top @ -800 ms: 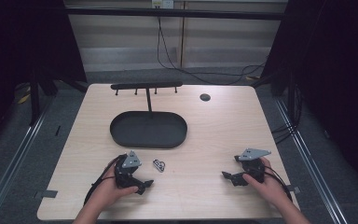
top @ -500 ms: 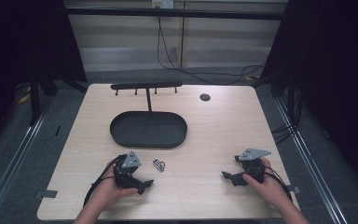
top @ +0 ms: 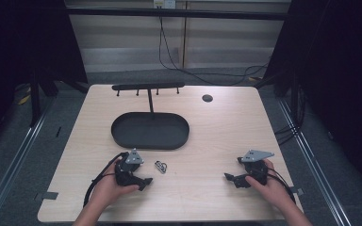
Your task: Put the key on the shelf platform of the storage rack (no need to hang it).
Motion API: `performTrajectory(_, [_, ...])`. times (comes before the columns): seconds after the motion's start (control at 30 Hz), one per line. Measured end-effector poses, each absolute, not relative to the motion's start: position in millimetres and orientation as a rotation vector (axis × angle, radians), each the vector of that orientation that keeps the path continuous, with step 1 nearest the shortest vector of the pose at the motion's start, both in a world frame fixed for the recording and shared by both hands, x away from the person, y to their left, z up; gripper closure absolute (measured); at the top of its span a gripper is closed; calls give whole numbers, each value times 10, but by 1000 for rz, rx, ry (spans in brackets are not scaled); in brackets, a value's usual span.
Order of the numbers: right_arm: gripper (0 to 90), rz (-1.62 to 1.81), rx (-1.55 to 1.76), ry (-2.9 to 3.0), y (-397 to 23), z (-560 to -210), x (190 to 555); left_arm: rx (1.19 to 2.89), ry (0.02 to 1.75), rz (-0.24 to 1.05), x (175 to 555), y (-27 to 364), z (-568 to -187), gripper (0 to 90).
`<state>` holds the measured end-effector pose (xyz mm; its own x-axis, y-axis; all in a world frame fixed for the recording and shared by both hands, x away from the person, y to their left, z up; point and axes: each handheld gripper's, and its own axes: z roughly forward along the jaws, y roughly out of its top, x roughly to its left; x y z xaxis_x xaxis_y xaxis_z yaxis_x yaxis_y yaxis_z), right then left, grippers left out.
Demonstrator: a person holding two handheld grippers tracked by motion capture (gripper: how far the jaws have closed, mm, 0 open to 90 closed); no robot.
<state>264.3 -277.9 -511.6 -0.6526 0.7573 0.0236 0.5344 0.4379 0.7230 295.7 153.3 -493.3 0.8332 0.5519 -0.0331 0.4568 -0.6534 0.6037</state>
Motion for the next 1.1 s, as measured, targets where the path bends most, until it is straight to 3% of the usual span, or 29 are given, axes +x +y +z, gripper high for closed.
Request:
performTrajectory(0.63, [138,1037,1110,2389,-2779,-5116,2642,2483,813,65,3000,1362,-4789,279])
performTrajectory(1.1, [138,1037,1115,2386,-2777,-5116,2638,2531,821,60,3068,1213,-4710,281])
